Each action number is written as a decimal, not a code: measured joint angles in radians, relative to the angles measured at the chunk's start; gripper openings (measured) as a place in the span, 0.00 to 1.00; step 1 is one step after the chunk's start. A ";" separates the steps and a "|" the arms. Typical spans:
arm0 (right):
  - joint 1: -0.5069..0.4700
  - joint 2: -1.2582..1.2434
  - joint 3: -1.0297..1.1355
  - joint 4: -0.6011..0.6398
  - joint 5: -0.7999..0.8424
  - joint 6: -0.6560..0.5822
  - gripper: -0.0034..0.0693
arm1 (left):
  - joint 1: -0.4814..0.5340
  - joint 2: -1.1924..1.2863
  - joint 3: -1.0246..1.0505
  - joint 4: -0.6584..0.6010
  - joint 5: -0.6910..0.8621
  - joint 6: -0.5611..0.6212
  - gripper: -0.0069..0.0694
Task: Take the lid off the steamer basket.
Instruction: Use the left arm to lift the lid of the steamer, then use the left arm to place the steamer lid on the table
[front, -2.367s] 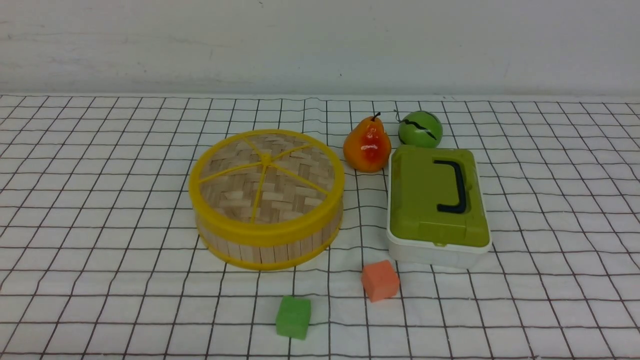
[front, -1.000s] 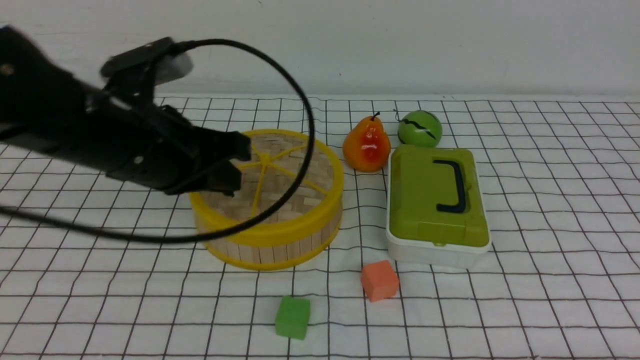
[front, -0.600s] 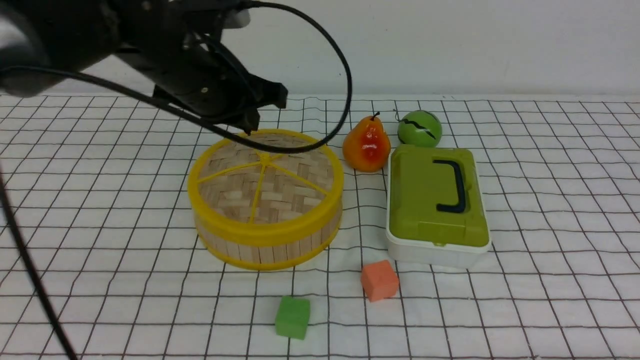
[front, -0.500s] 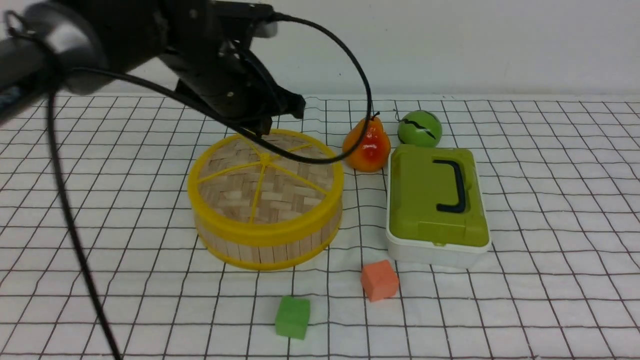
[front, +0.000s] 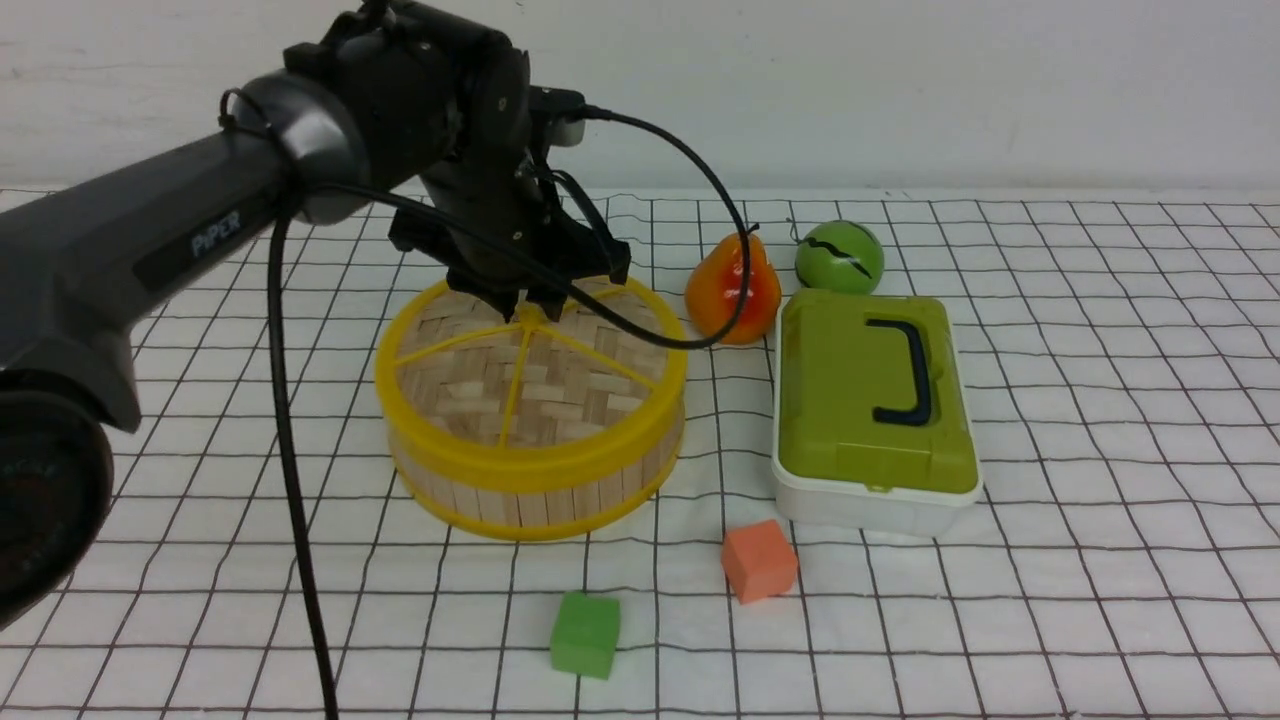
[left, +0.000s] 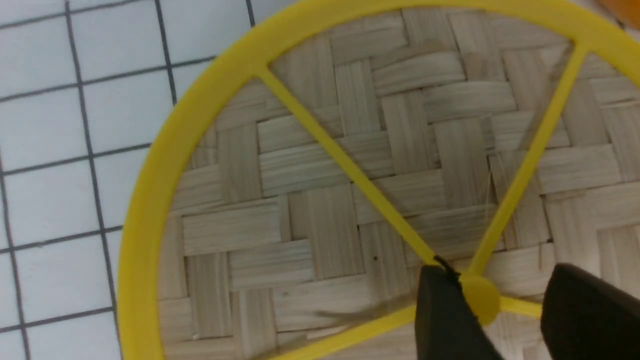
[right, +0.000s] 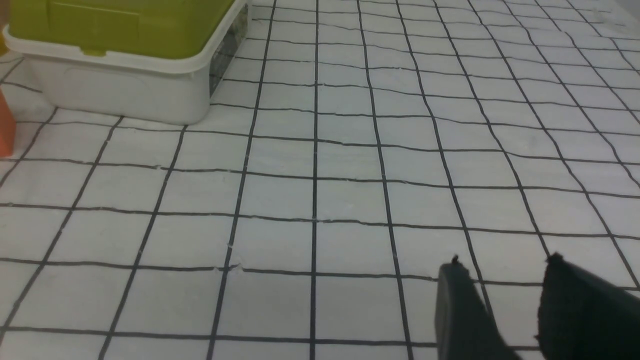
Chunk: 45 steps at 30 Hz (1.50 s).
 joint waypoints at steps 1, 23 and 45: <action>0.000 0.000 0.000 0.000 0.000 0.000 0.38 | 0.000 0.002 0.000 0.000 0.000 0.000 0.44; 0.000 0.000 0.000 0.000 0.000 0.000 0.38 | 0.142 -0.346 0.038 0.203 0.002 -0.074 0.22; 0.000 0.000 0.000 0.000 0.000 0.000 0.38 | 0.418 -0.210 0.553 0.197 -0.359 -0.233 0.31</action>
